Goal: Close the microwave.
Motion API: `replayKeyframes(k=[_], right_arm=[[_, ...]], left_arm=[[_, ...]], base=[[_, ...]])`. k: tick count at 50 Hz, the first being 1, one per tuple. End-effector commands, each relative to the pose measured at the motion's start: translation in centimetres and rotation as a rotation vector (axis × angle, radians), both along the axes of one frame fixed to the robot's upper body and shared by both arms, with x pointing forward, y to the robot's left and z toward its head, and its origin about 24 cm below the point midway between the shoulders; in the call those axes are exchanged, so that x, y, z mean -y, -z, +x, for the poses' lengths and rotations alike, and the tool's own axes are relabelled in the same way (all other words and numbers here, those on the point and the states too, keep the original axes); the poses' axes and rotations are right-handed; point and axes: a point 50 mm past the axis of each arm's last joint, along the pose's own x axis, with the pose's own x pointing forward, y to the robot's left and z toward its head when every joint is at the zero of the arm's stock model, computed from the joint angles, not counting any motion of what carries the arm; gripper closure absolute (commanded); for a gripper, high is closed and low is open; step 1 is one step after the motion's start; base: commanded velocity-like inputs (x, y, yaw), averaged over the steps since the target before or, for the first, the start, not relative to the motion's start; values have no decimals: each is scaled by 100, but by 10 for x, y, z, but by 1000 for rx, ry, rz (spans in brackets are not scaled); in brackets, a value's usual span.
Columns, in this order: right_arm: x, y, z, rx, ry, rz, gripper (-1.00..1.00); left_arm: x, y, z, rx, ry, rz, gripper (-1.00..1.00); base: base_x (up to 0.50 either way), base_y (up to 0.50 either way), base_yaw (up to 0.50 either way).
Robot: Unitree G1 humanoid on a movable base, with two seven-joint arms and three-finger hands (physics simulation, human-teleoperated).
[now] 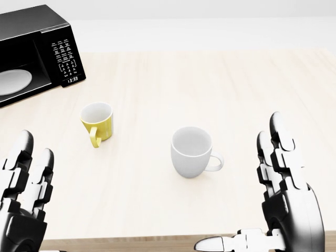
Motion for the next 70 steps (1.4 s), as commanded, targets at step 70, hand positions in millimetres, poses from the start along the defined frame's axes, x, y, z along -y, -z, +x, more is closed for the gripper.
replayKeyframes(k=[70], right_arm=[[-2, 4, 1, -18, -2, -4, -100]], left_arm=[[1, 0, 0, -4, -4, 21, -100]], base=[[0, 44, 0]])
